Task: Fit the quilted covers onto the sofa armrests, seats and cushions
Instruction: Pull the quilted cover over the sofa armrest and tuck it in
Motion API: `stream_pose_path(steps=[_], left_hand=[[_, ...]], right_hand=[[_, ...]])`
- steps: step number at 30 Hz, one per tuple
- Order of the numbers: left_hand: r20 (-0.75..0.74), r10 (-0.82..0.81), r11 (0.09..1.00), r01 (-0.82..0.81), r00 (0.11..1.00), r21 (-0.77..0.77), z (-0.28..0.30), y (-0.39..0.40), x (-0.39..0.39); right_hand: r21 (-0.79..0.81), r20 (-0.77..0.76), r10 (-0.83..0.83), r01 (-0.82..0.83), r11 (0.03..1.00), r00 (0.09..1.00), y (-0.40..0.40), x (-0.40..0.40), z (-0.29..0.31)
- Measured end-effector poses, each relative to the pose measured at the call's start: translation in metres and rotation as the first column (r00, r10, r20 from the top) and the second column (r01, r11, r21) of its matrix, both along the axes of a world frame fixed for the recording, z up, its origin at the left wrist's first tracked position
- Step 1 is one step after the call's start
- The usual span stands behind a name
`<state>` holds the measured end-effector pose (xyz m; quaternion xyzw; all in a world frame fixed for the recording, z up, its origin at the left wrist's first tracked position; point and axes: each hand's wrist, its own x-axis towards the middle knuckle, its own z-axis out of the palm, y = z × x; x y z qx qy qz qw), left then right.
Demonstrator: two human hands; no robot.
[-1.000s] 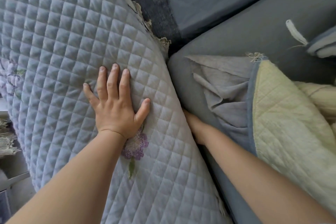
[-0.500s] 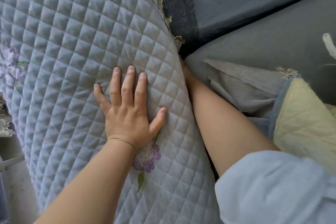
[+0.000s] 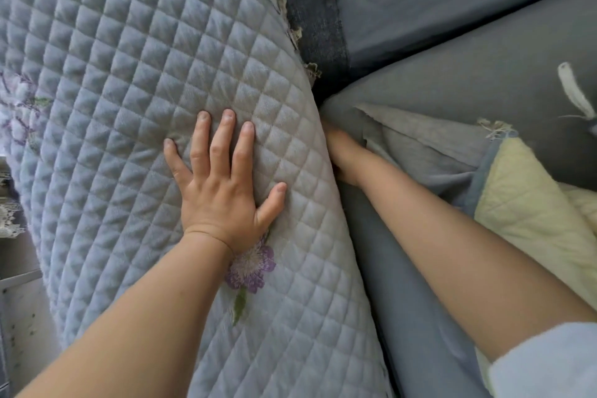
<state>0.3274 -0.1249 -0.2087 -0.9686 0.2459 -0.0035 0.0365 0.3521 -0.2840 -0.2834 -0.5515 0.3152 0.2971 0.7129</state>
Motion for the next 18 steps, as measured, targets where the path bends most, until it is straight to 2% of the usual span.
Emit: stream_pose_path(steps=[1,3,5,7,8,10,11,12,13,15,18], left_hand=[[-0.011,0.003,1.0,-0.003,1.0,0.01,0.0,-0.001,-0.001],[-0.042,0.02,0.999,-0.018,0.999,0.036,0.004,-0.005,-0.001],[-0.063,0.072,0.994,-0.066,0.995,0.085,0.011,-0.008,-0.003],[-0.094,0.123,0.982,-0.107,0.988,0.155,0.014,-0.009,-0.002],[-0.079,0.13,0.977,-0.115,0.988,0.177,0.016,-0.011,-0.007],[-0.072,0.148,0.968,-0.129,0.986,0.216,0.018,-0.012,-0.006],[-0.06,0.155,0.962,-0.137,0.986,0.234,0.018,-0.013,-0.009],[-0.05,0.163,0.955,-0.144,0.985,0.258,0.02,-0.015,-0.01],[-0.041,0.174,0.947,-0.156,0.984,0.281,0.021,-0.016,-0.011],[-0.038,0.229,0.94,-0.211,0.973,0.269,0.021,-0.021,-0.022],[-0.127,0.373,0.924,-0.355,0.919,0.145,0.018,-0.029,-0.049]], right_hand=[[-0.06,0.04,0.06,-0.058,0.997,0.997,-0.006,-0.01,0.009],[-0.311,0.144,0.226,-0.172,0.935,0.963,-0.018,-0.029,0.029],[-0.544,0.261,0.354,-0.166,0.823,0.898,-0.028,-0.046,0.047],[-0.73,0.295,0.507,-0.151,0.666,0.81,-0.039,-0.058,0.058],[-0.838,0.249,0.615,-0.152,0.524,0.749,-0.045,-0.069,0.062],[-0.956,-0.06,0.749,-0.253,0.147,0.66,-0.058,-0.087,0.062],[-0.946,-0.229,0.745,-0.323,-0.019,0.626,-0.065,-0.102,0.059],[-0.913,-0.358,0.72,-0.384,-0.136,0.595,-0.072,-0.117,0.057],[-0.878,-0.441,0.693,-0.433,-0.202,0.571,-0.077,-0.131,0.051],[-0.861,-0.47,0.667,-0.467,-0.202,0.579,-0.086,-0.164,0.043],[-0.88,-0.397,0.711,-0.462,-0.113,0.581,-0.087,-0.192,0.04]])
